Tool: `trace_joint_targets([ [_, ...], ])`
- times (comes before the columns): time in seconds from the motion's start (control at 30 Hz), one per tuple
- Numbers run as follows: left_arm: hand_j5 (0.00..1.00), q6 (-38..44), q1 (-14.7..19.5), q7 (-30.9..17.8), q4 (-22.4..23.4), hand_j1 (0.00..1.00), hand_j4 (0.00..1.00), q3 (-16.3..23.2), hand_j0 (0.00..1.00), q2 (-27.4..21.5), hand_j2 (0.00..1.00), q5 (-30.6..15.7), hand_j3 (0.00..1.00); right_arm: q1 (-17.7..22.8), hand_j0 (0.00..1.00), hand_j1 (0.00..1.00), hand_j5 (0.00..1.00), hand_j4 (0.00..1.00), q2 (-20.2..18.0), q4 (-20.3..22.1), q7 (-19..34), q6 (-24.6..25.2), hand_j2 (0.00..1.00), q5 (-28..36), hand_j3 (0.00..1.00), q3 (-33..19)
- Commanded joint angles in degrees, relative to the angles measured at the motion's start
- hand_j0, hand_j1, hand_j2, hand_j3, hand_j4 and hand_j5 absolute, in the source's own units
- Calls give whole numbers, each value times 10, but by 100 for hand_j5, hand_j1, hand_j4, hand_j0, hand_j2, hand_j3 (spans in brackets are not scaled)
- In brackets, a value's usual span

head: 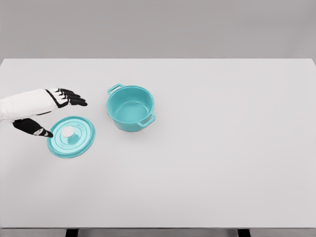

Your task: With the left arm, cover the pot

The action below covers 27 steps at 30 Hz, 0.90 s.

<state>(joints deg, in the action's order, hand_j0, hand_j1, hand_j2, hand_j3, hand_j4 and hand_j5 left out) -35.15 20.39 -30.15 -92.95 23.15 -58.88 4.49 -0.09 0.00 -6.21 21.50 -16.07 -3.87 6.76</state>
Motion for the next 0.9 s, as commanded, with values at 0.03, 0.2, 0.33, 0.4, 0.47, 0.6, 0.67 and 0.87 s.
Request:
trace_joint_targets([
  [0.03,100,1,2,0,13,100,100,8,100,19,100,1,100,4,100,100,100,100,0,-3,0,1,100,2,100,0],
  [0.2,100,1,38,0,91,100,100,58,100,50,100,9,100,11,100,100,100,100,0,-2,0,1,100,1,100,-1],
  [0.33,100,1,37,0,103,100,100,67,100,51,100,28,100,11,100,100,100,100,0,-2,0,1,100,1,100,-1],
  [0.4,100,1,38,1,112,100,100,63,100,50,100,39,100,11,100,100,100,100,0,-2,0,1,100,1,100,-2],
  [0.47,100,1,40,0,116,100,100,62,100,52,100,39,100,11,100,100,100,100,0,-2,0,1,100,1,100,-1],
  [0.6,100,1,47,0,128,100,100,64,100,55,100,41,100,11,100,100,100,100,0,-2,0,1,100,1,100,-1],
  [0.67,100,1,48,1,128,100,100,59,100,54,100,39,100,11,100,100,100,100,0,-2,0,1,100,1,100,-1],
  [0.87,100,1,49,7,152,100,100,66,100,68,100,39,100,11,100,100,100,100,0,-2,0,1,100,1,100,-1],
])
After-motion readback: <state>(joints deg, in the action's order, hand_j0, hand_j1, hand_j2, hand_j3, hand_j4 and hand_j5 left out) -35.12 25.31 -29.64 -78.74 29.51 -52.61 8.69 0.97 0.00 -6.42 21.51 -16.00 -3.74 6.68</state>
